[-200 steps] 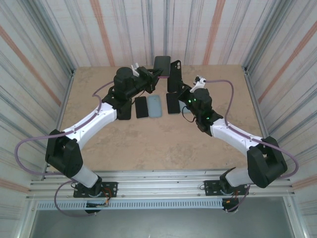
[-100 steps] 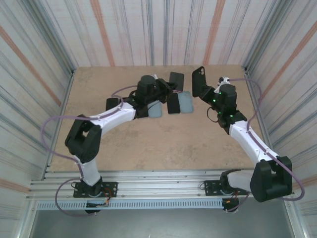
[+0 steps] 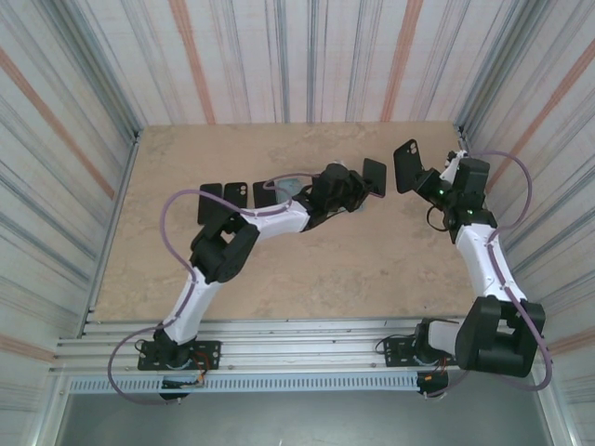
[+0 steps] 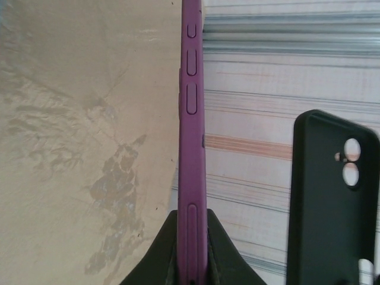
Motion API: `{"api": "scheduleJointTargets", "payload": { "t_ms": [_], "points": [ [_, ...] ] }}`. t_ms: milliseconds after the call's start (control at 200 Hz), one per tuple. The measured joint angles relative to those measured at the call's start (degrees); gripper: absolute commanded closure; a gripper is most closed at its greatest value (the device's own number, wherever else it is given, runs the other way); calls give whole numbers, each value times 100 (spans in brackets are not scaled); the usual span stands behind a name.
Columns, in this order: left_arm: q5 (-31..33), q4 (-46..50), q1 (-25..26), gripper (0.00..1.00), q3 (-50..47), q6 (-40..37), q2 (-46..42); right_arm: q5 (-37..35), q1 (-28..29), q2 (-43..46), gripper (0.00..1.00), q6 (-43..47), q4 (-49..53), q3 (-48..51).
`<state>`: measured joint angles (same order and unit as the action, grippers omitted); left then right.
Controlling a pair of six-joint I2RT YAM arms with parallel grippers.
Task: Take the phone out of the phone case
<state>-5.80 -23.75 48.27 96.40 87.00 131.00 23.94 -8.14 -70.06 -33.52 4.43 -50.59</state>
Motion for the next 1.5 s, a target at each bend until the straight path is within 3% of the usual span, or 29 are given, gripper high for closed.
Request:
{"api": "scheduleJointTargets", "payload": {
  "t_ms": [321, 1127, 1303, 1498],
  "points": [
    [380, 350, 133, 100, 1268, -175, 1005, 293, -286, -433, 100, 214, 50, -219],
    [1150, 817, 282, 93, 2597, -236, 2262, 308, -358, -931, 100, 249, 48, -236],
    [1143, 938, 282, 88, 3010, -328, 2527, 308, -358, -955, 100, 249, 24, -236],
    [1139, 1051, 282, 70, 3036, -361, 2535, 293, -358, -955, 100, 251, 37, -234]
  ]
}}
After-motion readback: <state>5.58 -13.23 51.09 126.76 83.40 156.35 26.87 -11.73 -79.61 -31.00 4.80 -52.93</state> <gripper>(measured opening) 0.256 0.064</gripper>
